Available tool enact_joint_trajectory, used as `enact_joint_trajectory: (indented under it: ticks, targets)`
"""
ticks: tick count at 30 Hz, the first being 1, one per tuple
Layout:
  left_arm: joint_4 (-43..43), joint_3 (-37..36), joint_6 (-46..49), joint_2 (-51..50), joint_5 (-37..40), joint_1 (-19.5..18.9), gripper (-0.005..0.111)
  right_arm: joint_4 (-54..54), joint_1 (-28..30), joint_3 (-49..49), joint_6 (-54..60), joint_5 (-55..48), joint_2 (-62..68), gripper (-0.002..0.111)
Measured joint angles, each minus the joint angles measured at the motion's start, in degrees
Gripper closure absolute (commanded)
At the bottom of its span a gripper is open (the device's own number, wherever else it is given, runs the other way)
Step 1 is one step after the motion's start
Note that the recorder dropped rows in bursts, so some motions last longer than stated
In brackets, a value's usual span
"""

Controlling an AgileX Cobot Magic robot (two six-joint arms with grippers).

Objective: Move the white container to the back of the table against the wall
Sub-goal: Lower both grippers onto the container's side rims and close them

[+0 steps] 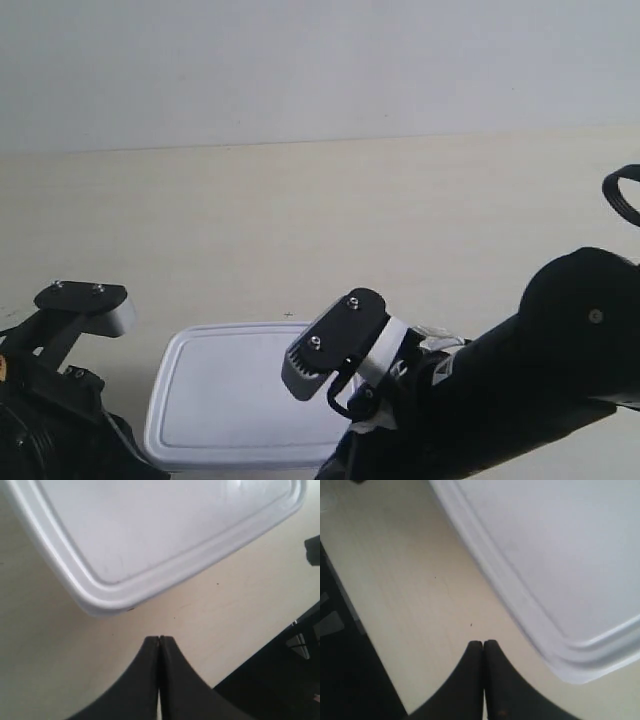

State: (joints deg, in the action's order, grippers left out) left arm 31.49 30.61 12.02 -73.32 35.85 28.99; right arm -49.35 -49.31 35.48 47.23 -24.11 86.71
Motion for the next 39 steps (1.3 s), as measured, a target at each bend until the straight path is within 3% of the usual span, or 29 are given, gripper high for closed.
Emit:
enact_joint_trajectory:
  ticks: [18,39]
  targets:
    - [0.65,0.00,-0.24,-5.47,-3.85,0.00,0.107,0.34,0.02,2.95,-2.05,2.89,7.98,0.108]
    - [2.16,3.21,-0.24,-11.20,-10.85,0.00,0.107,0.44,0.02,2.95,-2.05,8.08,8.17,0.108]
